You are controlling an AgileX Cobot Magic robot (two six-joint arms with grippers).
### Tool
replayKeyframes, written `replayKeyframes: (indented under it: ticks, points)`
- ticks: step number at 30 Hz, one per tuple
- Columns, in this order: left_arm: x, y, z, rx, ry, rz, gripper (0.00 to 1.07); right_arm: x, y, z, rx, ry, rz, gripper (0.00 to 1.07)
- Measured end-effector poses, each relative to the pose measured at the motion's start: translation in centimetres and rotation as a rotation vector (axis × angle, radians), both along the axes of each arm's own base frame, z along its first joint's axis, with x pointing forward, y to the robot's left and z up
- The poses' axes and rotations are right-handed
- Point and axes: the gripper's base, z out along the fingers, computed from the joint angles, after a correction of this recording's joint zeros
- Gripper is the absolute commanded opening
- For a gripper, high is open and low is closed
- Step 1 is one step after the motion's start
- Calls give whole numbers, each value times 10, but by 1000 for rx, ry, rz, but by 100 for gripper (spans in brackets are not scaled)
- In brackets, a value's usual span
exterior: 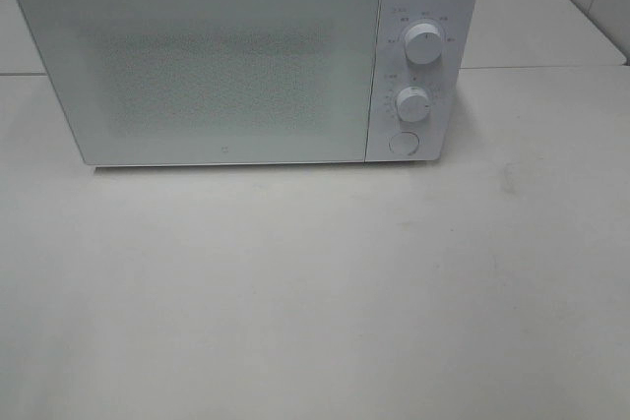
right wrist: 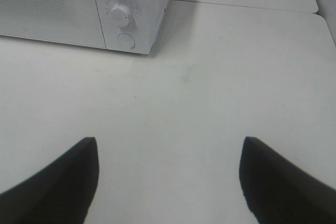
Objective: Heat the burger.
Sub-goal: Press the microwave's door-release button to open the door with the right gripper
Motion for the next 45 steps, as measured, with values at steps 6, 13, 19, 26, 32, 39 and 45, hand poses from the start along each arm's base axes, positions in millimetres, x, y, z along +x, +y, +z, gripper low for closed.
replayKeyframes:
  ticks: [6,13,19,26,32,39,45]
  points:
    - [0,0,0,0,0,0,100,25,5,9,2,-25,4,73]
    - [0,0,0,0,0,0,100,63,13,15,4,-52,12,73]
    - [0,0,0,0,0,0,100,94,20,9,0,-37,18,73]
    - [0,0,0,0,0,0,100,131,28,-9,0,-34,26,73]
    - [0,0,0,0,0,0,100,153,33,-25,8,-67,33,73]
    - [0,0,0,0,0,0,100,172,38,-39,25,-140,42,73]
    - [0,0,0,0,0,0,100,184,41,-64,39,-185,50,73]
